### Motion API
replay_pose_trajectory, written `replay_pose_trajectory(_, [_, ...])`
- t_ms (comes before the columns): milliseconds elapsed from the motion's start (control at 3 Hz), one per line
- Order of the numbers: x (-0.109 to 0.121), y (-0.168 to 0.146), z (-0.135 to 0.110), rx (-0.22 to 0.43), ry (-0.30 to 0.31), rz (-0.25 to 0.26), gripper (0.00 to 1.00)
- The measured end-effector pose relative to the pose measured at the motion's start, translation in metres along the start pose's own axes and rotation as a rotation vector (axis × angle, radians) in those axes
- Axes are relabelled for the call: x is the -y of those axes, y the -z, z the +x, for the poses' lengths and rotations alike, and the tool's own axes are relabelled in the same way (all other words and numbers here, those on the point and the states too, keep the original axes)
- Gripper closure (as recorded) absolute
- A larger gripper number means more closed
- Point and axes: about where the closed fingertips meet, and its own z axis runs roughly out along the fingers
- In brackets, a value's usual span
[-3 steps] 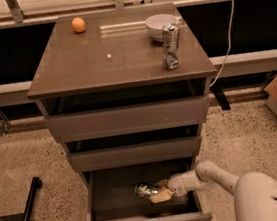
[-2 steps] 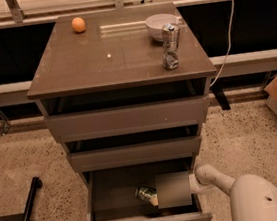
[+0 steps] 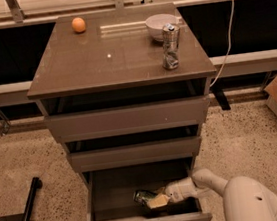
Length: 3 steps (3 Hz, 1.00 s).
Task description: Place green can into bottom drawer
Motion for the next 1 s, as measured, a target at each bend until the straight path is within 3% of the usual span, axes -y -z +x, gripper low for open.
replay_pose_trajectory(333, [0.0001,-0.0116,-0.0004,-0.001,-0.018,-0.010,0.11])
replay_pose_trajectory(667, [-0.0003,-0.0187,-0.0076,-0.001,-0.012,-0.013,0.00])
replay_pose_trajectory(1000, [-0.0003,-0.0187,-0.0076,-0.001,-0.012,-0.013,0.00])
